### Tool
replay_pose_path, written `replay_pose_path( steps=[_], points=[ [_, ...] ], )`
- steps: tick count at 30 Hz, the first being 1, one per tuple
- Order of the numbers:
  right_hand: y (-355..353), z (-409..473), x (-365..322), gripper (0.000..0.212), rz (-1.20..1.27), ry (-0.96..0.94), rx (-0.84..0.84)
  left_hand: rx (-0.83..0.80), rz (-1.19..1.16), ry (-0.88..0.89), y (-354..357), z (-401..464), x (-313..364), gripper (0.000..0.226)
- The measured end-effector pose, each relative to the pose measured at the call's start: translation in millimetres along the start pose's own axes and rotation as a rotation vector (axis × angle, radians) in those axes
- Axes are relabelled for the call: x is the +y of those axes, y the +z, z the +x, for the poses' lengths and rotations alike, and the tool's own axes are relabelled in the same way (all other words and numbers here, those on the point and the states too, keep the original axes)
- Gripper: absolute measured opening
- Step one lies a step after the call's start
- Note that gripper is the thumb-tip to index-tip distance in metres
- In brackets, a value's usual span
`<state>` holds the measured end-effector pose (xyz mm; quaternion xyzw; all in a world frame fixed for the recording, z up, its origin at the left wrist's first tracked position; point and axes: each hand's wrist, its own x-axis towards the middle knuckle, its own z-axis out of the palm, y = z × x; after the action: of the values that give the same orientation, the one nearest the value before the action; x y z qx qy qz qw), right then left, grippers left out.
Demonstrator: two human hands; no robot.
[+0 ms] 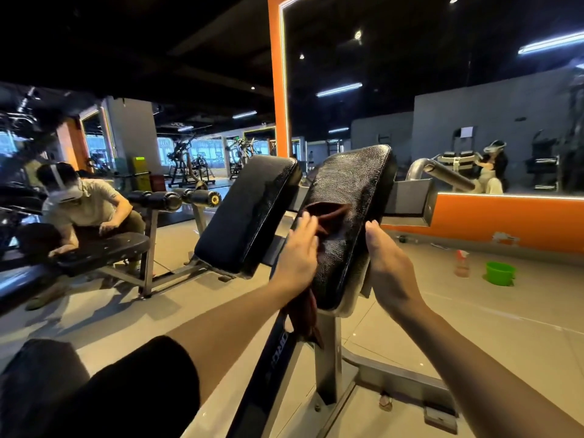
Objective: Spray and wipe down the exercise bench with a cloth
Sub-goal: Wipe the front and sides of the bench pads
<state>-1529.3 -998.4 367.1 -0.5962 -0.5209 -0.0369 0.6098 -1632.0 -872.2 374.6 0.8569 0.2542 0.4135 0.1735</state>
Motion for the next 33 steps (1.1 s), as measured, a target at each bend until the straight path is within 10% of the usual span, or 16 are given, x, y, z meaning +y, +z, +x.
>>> replay_pose_path(
  steps=[3,7,12,17,20,22,28,33],
  points=[
    [-15,15,-3,0.064,-0.020,-0.038,0.074,0.041,0.072,-0.155,1,25,8,0.045],
    [-27,48,-6,0.058,-0.145,-0.164,0.124,0.015,0.023,0.210,22,11,44,0.047],
    [-38,94,-2,0.043,-0.320,-0.258,0.070,0.034,0.110,-0.063,12,87,29,0.044],
    [-54,144,-2,0.042,-0.423,-0.274,0.081,-0.044,0.039,0.221,25,105,58,0.046],
    [-62,168,-2,0.044,-0.444,-0.177,0.003,-0.047,0.046,0.050,12,139,40,0.044],
    [-64,174,5,0.049,-0.478,-0.143,-0.029,-0.012,0.072,-0.055,8,160,42,0.037],
    [-47,164,34,0.097,-0.549,-0.265,0.105,-0.059,0.005,0.373,29,167,72,0.044],
    [-51,160,31,0.117,-0.424,-0.256,0.117,-0.013,0.085,0.017,12,202,21,0.038]
  ],
)
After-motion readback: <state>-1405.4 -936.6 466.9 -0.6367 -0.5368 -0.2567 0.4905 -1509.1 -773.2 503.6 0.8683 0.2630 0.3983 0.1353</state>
